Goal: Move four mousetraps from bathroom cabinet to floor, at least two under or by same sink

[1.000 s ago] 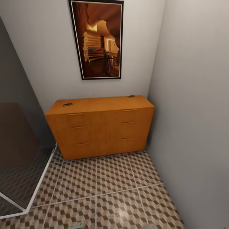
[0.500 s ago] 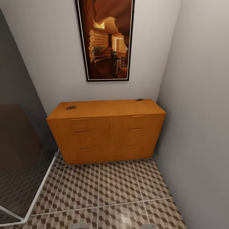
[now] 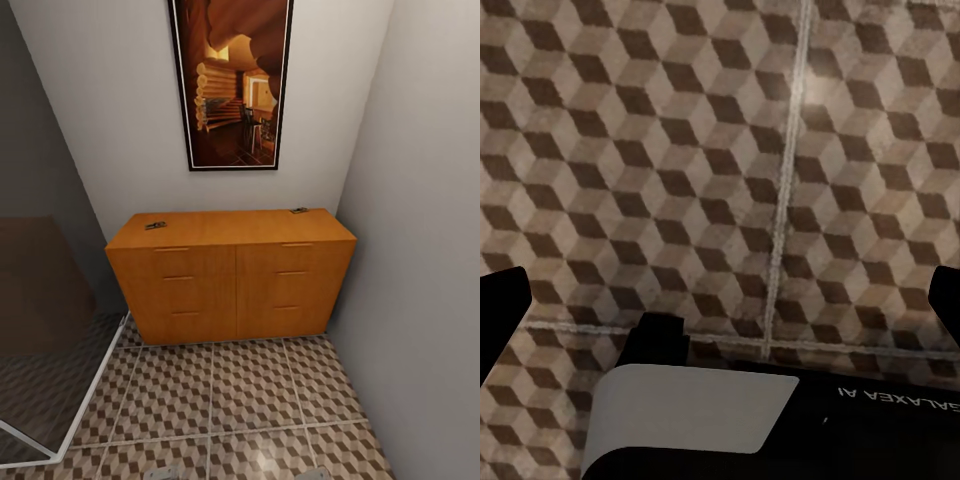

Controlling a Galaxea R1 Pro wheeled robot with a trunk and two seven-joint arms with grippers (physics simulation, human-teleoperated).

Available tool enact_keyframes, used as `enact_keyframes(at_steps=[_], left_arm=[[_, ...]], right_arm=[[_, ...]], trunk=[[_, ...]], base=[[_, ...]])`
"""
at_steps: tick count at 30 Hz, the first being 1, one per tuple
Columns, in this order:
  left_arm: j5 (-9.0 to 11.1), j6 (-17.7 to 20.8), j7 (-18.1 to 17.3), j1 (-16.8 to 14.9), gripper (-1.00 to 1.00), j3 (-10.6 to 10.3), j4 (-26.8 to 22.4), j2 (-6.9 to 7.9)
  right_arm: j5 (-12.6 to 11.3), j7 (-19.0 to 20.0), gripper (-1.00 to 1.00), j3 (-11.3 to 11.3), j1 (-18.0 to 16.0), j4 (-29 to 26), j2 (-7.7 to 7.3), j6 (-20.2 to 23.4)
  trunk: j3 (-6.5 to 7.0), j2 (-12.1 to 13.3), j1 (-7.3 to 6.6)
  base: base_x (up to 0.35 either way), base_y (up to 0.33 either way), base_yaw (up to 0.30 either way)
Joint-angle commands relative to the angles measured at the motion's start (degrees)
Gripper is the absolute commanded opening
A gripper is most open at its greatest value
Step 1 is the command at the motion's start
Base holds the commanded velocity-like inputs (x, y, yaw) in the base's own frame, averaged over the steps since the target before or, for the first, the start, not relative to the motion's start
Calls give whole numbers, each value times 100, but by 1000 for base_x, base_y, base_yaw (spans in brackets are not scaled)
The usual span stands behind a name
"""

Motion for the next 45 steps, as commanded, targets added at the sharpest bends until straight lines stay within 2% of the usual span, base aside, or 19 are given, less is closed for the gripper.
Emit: enact_keyframes(at_steps=[1, 23, 25, 26, 30, 31, 32, 33, 34, 35, 37, 38, 40, 42, 43, 44, 45], left_arm=[[38, -17, 33, -7, 100, -47, -16, 2], [41, -17, 33, -7, 100, -47, -1, 9], [55, -23, 53, -72, 100, 13, 174, -7], [54, 91, 79, -1282, 100, 70, 692, -378], [50, 345, 82, -2086, 100, 79, 729, -465], [49, 543, 80, -2466, 100, 81, 738, -487], [49, 647, 80, -2664, 100, 82, 742, -494], [54, 959, 74, -3296, 100, 88, 750, -505], [59, 1060, 75, -3509, 100, 93, 750, -509], [84, 1289, 76, -3950, 100, 125, 749, -513], [121, 1515, 76, -4343, 100, 177, 749, -514], [164, 1729, 75, -4680, 100, 239, 757, -512], [208, 1944, 76, -5006, 100, 313, 773, -509], [258, 2297, 77, -5651, 100, 436, 795, -493], [265, 2365, 77, -5805, 100, 458, 798, -491], [265, 2365, 77, -5805, 100, 458, 798, -491], [275, 2488, 79, -6106, 100, 488, 802, -488]], right_arm=[[-10, -38, 100, 47, -4, 7, 1, -10], [-31, -50, 100, 33, -4, -11, 6, -6], [19, -75, 100, 54, -69, -466, 19, 49], [10, -467, 100, 43, -234, -2755, 15, 1130], [-18, -856, 100, 21, -418, -4094, 3, 2300], [-24, -1018, 100, 14, -562, -4758, 3, 2866], [-29, -1091, 100, 12, -647, -5074, 4, 3124], [-44, -1299, 100, 7, -964, -5919, 9, 3787], [-49, -1372, 100, 7, -1088, -6147, 11, 3977], [-57, -1534, 100, 2, -1392, -6487, 14, 4347], [-66, -1693, 100, -1, -1712, -6702, 18, 4673], [-73, -1833, 100, -11, -2022, -6834, 20, 4953], [-82, -1950, 100, -45, -2347, -6900, 18, 5205], [-144, -2079, 100, -236, -2945, -6909, 22, 5600], [-166, -2098, 100, -304, -3086, -6899, 22, 5672], [-166, -2098, 100, -304, -3086, -6899, 22, 5672], [-210, -2124, 100, -460, -3370, -6863, 21, 5796]], trunk=[[-5, -3, 0], [-5, -3, 0], [-5, -3, 0], [-5, -3, 0], [-5, -3, 0], [-5, -3, 0], [-5, -3, 0], [-5, -3, 0], [-5, -3, 0], [-5, -3, 0], [-5, -3, 0], [-5, -3, 0], [-5, -3, 0], [-5, -3, 0], [-5, -3, 0], [-5, -3, 0], [-5, -3, 0]], base=[[1, 0, 2], [0, 0, 0], [0, 0, 0], [0, 0, 0], [0, 0, 0], [0, 0, 0], [0, 0, 0], [0, 0, 0], [0, 0, 0], [0, 0, 0], [0, 0, 0], [0, 0, 0], [0, 0, 0], [0, 0, 0], [0, 0, 0], [0, 0, 0], [0, 0, 0]])
